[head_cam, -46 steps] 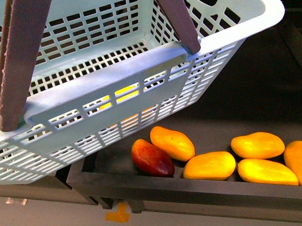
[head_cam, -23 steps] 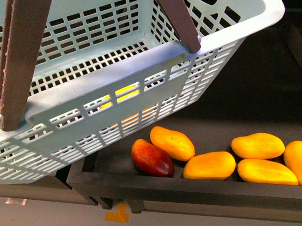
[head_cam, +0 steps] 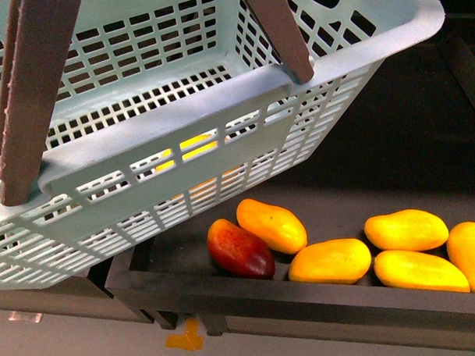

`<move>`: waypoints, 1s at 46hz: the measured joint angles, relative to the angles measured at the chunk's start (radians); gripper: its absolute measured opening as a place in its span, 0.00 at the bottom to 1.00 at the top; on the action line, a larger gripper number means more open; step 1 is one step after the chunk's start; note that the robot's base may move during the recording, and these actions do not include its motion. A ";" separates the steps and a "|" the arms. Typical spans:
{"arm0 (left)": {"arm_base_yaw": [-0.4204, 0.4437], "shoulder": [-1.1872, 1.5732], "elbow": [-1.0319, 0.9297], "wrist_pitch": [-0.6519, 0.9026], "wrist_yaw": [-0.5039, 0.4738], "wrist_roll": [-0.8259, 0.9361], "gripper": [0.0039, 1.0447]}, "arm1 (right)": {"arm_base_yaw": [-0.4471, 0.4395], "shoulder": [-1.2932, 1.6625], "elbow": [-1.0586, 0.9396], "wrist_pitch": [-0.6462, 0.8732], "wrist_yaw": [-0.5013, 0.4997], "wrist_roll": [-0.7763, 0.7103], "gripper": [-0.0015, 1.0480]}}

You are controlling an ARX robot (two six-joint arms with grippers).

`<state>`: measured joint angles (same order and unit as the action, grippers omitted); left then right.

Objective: Pick lemon and mango into basket

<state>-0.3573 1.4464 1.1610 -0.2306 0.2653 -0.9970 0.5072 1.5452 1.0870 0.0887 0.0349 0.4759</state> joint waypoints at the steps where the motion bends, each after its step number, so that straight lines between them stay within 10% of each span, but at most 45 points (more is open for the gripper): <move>1: 0.000 0.000 0.000 0.000 0.000 0.000 0.13 | 0.003 0.004 0.000 -0.003 0.000 0.002 0.57; 13: 0.000 0.000 0.000 0.000 0.000 0.000 0.13 | 0.010 0.046 0.002 -0.029 0.029 0.053 0.92; 30: 0.001 0.005 -0.001 -0.001 -0.005 0.003 0.13 | -0.181 -0.116 -0.068 -0.077 0.230 -0.076 0.92; 39: 0.001 0.005 -0.001 -0.001 0.000 0.002 0.13 | -0.304 -0.277 -0.385 0.462 0.175 -0.372 0.64; 46: -0.002 0.005 -0.001 -0.001 0.005 0.000 0.13 | -0.337 -0.364 -0.569 0.580 0.128 -0.442 0.41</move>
<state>-0.3592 1.4513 1.1599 -0.2314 0.2703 -0.9970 0.1703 1.1812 0.5179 0.6685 0.1627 0.0341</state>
